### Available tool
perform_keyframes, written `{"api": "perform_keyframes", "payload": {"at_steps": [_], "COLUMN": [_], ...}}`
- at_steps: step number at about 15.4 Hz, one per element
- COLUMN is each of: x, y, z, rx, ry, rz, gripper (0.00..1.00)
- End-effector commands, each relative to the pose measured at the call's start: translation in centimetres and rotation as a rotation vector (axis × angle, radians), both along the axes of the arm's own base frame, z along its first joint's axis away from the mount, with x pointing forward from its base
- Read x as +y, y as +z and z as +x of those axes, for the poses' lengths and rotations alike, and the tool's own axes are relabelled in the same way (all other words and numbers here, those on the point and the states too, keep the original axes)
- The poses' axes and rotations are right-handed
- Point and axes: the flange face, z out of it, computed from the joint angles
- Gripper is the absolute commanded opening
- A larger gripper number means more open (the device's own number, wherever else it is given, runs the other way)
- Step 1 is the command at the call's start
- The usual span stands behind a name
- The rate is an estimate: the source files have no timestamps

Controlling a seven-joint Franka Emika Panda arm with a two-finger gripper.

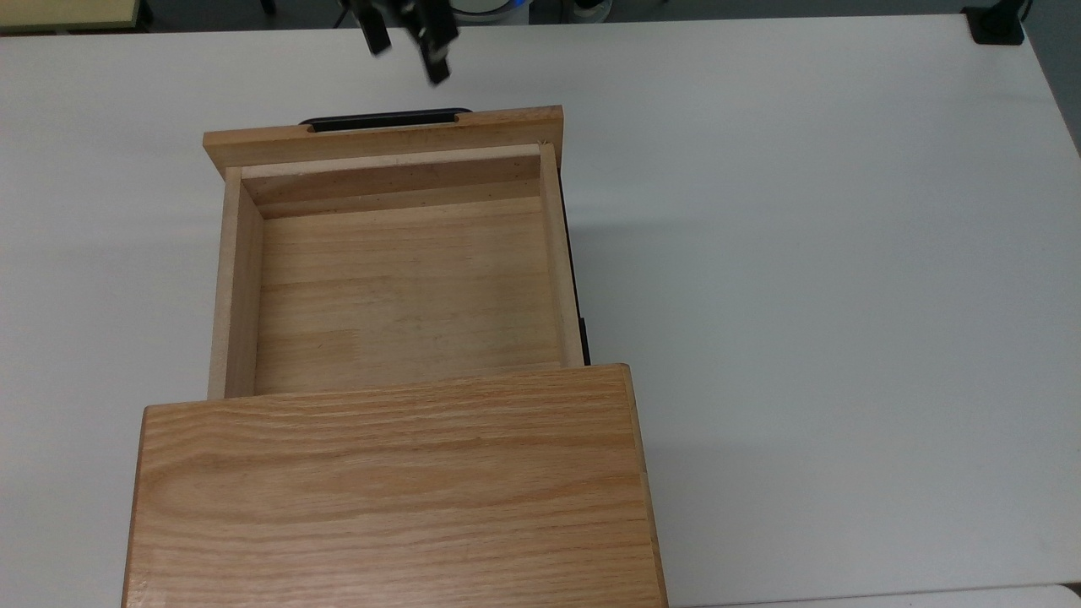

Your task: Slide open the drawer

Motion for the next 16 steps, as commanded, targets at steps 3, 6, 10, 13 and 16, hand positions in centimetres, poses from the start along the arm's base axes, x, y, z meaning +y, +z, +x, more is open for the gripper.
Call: {"api": "perform_keyframes", "payload": {"at_steps": [3,6,10,13,16], "x": [-1.4,-1.6,-1.4,-1.5,-1.5], "y": [6.7,6.5,4.6,4.1,4.0], "z": [0.0,0.6,3.0,3.3,3.4], "rx": [0.15,0.192,0.228,0.233,0.235], "ry": [0.498,0.51,0.518,0.518,0.517], "rz": [-0.175,-0.225,-0.252,-0.258,-0.258], "gripper": [1.0,1.0,1.0,1.0,1.0]}}
